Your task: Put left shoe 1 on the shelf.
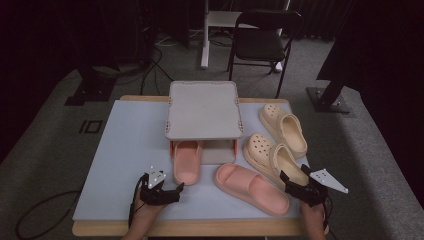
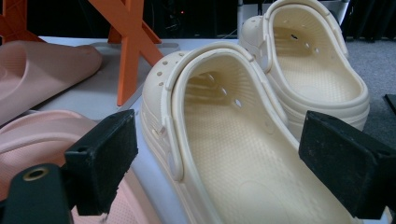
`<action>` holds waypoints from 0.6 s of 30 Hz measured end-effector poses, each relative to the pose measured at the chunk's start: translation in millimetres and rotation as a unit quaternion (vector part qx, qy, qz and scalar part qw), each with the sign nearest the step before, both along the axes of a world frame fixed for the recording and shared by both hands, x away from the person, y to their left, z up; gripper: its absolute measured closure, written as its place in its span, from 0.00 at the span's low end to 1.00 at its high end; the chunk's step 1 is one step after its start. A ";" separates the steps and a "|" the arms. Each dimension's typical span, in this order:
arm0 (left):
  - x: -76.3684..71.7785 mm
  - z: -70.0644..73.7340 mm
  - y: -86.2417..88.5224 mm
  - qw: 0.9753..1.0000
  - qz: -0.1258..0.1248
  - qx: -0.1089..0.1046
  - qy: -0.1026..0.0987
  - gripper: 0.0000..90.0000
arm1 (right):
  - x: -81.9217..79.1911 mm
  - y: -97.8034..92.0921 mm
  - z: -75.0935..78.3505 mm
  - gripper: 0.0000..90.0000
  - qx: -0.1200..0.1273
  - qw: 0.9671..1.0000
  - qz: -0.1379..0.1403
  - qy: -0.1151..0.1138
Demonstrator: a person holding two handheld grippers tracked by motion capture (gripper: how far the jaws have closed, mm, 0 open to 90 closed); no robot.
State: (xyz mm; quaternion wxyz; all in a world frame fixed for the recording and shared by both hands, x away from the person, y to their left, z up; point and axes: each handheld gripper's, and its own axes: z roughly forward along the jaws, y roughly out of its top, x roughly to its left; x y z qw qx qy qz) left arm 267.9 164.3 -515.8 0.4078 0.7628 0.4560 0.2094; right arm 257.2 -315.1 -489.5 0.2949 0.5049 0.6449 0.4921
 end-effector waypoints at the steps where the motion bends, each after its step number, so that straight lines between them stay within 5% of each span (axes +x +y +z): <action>1: 6.2 -0.4 -1.0 1.000 0.004 0.001 0.004 0.10 | 0.1 -0.5 -0.2 0.12 0.000 1.000 -0.001 0.001; 18: 33.1 -1.8 -5.8 1.000 0.020 0.000 0.010 0.10 | 0.7 -1.7 0.7 0.12 0.005 1.000 0.000 -0.001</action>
